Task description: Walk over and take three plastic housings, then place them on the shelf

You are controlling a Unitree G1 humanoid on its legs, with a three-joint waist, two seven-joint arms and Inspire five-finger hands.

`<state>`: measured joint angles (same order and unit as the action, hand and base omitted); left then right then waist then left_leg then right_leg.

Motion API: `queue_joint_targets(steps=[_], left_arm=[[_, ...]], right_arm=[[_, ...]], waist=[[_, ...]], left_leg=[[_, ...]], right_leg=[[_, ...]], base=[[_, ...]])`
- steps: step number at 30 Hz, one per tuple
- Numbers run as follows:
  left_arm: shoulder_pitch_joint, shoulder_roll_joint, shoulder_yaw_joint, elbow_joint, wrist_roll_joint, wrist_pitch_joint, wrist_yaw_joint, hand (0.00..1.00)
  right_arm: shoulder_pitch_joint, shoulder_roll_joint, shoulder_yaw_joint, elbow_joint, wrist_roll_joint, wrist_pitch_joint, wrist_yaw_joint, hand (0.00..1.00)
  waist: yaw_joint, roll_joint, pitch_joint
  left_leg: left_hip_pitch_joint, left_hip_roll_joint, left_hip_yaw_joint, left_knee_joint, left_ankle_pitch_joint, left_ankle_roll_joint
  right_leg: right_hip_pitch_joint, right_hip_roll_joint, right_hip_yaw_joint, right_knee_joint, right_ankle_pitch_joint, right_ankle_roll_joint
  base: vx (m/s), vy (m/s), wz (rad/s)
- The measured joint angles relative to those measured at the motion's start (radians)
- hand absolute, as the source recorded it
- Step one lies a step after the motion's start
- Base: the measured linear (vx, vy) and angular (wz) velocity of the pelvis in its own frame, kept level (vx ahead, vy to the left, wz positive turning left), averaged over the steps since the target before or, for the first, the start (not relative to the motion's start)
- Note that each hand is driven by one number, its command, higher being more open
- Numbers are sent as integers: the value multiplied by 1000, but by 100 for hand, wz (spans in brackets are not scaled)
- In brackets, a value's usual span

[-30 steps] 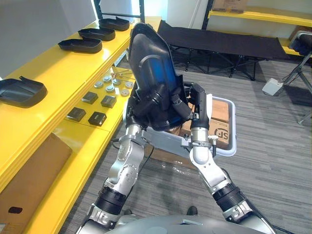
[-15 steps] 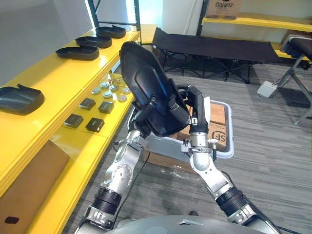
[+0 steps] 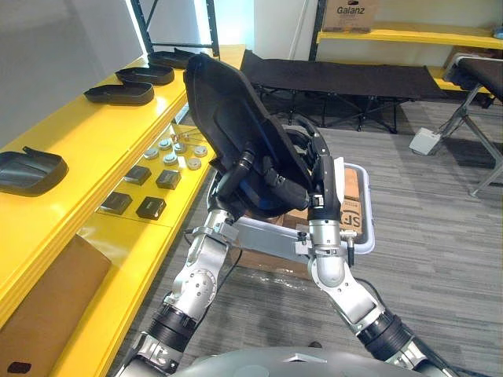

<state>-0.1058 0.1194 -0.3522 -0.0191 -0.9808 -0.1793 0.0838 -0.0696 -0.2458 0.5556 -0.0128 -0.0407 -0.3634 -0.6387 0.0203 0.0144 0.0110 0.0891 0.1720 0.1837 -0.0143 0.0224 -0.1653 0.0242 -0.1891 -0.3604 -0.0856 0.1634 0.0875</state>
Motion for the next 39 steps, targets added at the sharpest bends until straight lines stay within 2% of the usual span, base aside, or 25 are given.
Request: queue_joint_targets(steps=[3, 6, 8, 11, 12, 16, 18, 21, 25, 28, 31, 34, 35, 36, 37, 38, 39], left_arm=[[19, -27, 48, -55, 99, -8, 57, 0], [75, -54, 138, -120, 304, -50, 155, 0], [125, -56, 244, -128, 407, -76, 225, 0], [183, -68, 355, -130, 450, -111, 288, 0], [212, -74, 412, -130, 497, -130, 333, 0], [273, -88, 482, -152, 606, -159, 417, 0], [283, -91, 498, -172, 673, -171, 428, 0], [287, -92, 507, -209, 716, -171, 422, 0], [328, -93, 506, -235, 720, -171, 342, 0], [376, -97, 506, -235, 716, -165, 283, 0], [422, -111, 505, -235, 716, -159, 236, 0], [448, -110, 492, -236, 711, -143, 212, 0], [461, -108, 482, -240, 705, -143, 200, 0], [469, -98, 464, -239, 673, -143, 145, 0], [468, -95, 457, -239, 668, -143, 135, 0], [467, -84, 432, -239, 664, -145, 109, 0], [471, -69, 388, -239, 655, -149, 72, 0]], right_arm=[[50, 36, -3, -2, 43, 17, 34, 100], [133, 86, -77, -29, 153, 24, 96, 100], [189, 103, -191, -79, 258, 10, 215, 100], [238, 102, -308, -102, 378, 0, 388, 100], [266, 91, -363, -103, 449, 1, 478, 100], [343, 90, -448, -102, 596, 3, 629, 100], [378, 97, -485, -94, 659, 3, 681, 100], [378, 106, -522, -63, 698, 4, 700, 100], [378, 129, -568, 32, 725, 4, 700, 100], [378, 130, -557, 57, 725, 5, 701, 100], [358, 130, -529, 83, 722, 5, 711, 100], [331, 129, -502, 138, 714, 9, 714, 100], [330, 129, -494, 139, 713, 14, 712, 100], [332, 134, -486, 138, 689, 14, 678, 100], [332, 134, -486, 138, 682, 14, 670, 100], [329, 126, -487, 136, 674, 14, 648, 100], [318, 101, -486, 135, 674, 13, 625, 100]], waist=[[-2, 0, 0], [0, 0, 0], [-1, -1, 1], [-1, -4, 3], [-1, -9, 5], [4, -14, 9], [3, -20, 18], [0, -22, 31], [-3, -10, 39], [5, 3, 49], [11, 3, 62], [33, 7, 76], [33, 10, 80], [21, 14, 87], [18, 17, 90], [14, 22, 99], [32, 38, 115]], left_leg=[[-1, 1, 2, 0, -3, 2], [-9, 4, 2, 10, -10, 3], [-10, 6, 3, 10, -12, 3], [-10, 10, 5, 11, -18, 3], [-10, 14, 5, 12, -21, 5], [-10, 16, 6, 12, -23, 3], [-10, 16, 7, 13, -24, 5], [-11, 16, 8, 14, -27, 8], [-13, 16, 7, 14, -34, 5], [-16, 16, -2, 14, -32, 9], [-33, 16, -48, 37, -32, 5], [-59, 13, -113, 57, -34, 5], [-92, 7, -143, 64, -27, 19], [-135, 18, -82, 62, -37, 135], [-142, 24, -61, 61, -35, 150], [-155, 44, 8, 55, -21, 170], [-176, 64, 98, 40, -5, 178]], right_leg=[[-1, 1, 0, 0, 0, 1], [-4, 3, 1, 0, -1, 1], [-5, 5, 2, 0, -2, 1], [-6, 10, 4, 0, -3, 0], [-7, 14, 6, 0, -4, -2], [-7, 16, 7, 0, -9, 0], [-7, 16, 8, 0, -12, -4], [-8, 16, 10, 0, -14, -5], [-9, 16, 8, 0, -16, -5], [-5, 16, -1, 0, -18, -2], [20, 14, -40, 6, -16, 3], [62, 8, -115, 6, -27, 8], [79, 2, -176, 7, -38, 14], [111, -9, -287, 7, -50, 18], [120, -11, -308, 7, -52, 20], [137, -17, -368, 19, -67, 24], [141, -37, -442, 61, -94, 33]], base=[[0, 0, 0], [0, 0, 0], [0, 0, 0], [2, 0, -1], [0, 0, 0], [0, 0, 0], [0, 0, 0], [-4, 4, -1], [0, 0, 0], [31, 13, 9], [43, 8, 36], [3, 0, 74], [-32, -22, 192], [-27, -21, 187], [-3, -13, 209], [15, 89, 189], [24, 130, 195]])
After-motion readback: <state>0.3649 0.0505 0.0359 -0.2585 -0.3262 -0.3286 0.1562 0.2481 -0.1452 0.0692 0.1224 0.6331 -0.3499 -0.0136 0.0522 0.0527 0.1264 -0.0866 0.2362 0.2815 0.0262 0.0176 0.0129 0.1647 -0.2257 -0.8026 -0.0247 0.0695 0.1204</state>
